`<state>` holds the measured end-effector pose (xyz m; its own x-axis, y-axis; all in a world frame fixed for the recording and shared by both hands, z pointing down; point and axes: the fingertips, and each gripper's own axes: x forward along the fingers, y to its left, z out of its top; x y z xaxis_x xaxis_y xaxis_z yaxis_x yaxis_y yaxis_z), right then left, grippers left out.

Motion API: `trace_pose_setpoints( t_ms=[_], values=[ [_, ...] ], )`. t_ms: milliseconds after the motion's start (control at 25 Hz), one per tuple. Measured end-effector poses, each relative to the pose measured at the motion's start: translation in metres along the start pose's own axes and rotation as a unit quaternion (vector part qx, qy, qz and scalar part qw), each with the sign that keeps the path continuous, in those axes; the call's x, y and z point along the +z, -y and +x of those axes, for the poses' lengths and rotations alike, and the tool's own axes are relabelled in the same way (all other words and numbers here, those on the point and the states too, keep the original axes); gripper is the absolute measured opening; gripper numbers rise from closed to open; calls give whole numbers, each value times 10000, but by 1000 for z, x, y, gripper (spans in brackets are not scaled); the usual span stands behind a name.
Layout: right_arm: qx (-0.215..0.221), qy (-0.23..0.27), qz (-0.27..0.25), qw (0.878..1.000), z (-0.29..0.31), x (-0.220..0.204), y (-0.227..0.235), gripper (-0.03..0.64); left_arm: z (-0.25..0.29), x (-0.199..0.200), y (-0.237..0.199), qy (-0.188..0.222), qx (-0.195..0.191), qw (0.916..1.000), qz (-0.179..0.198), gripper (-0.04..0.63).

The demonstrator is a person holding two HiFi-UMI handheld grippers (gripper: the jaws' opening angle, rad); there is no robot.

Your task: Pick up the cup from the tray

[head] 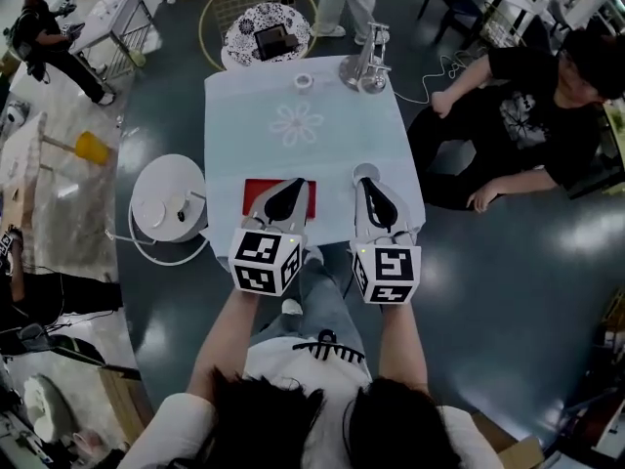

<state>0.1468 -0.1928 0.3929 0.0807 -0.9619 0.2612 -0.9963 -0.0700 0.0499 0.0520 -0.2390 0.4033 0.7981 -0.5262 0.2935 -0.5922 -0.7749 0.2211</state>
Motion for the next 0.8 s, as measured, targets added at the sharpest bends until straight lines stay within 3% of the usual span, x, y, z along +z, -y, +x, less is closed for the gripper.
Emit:
trace_pose_setpoints(
  t_ms=[440, 800],
  values=[
    [-126, 58, 165, 9998, -53, 6, -37, 23, -64, 6, 11, 378, 77, 9992, 112, 1],
    [-243, -95, 95, 9996, -67, 2, -50, 23, -89, 1, 10, 425, 215, 9988, 101, 1]
  ],
)
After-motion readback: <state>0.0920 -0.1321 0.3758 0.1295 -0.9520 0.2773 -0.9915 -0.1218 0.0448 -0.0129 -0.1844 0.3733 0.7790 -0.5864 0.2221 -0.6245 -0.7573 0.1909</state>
